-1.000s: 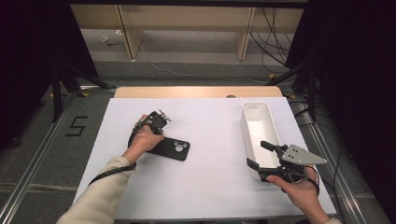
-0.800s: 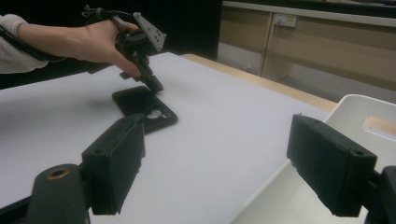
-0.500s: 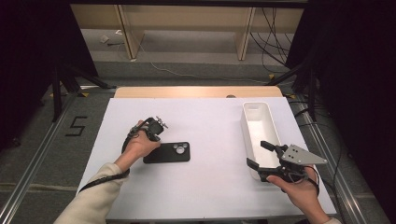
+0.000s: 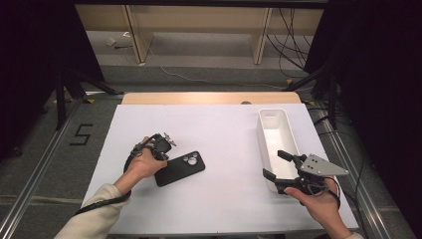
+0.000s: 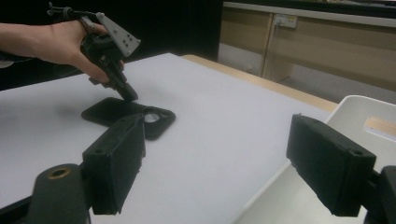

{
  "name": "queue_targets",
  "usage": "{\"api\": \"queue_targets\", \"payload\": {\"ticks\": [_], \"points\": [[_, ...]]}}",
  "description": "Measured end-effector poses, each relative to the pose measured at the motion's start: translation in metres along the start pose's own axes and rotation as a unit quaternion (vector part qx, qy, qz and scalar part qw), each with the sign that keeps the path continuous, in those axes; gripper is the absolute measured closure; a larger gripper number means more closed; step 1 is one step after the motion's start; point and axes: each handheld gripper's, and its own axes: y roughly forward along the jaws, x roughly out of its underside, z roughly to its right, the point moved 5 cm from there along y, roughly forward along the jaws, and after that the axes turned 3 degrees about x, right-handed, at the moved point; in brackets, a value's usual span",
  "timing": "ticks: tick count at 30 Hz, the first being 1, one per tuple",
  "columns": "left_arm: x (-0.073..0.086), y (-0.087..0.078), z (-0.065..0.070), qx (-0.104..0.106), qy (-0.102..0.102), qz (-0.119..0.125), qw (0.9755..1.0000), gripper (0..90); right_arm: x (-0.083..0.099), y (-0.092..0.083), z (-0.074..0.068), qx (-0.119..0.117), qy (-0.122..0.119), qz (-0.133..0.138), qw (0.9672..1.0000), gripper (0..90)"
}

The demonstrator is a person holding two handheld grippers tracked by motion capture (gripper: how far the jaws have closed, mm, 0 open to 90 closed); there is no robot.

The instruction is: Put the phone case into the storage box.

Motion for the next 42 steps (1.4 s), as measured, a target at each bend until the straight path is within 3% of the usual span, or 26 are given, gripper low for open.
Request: {"api": "queue_targets", "payload": {"ticks": [11,28,36,38,42], "points": [[0.005,-0.004,0.008,0.016,-0.003,-0.005,0.9999,89.9,0.0,0.0,0.0,0.0,0.001,0.002,1.0,20.9],[0.015,-0.011,0.025,0.027,0.014,-0.006,0.9995,89.9,0.0,0.0,0.0,0.0,0.0,0.002,1.0,20.9],[0.017,-0.013,0.024,0.034,0.0,0.006,0.9994,89.3,0.0,0.0,0.0,0.0,0.0,0.001,1.0,20.9],[0.017,-0.015,0.022,0.032,-0.003,0.009,0.9994,83.7,0.0,0.0,0.0,-0.001,0.0,0.001,1.0,20.9],[0.01,-0.023,0.017,0.027,-0.026,0.043,0.9984,73.3,0.0,0.0,-0.001,-0.001,0.0,0.001,1.0,20.9]]}}
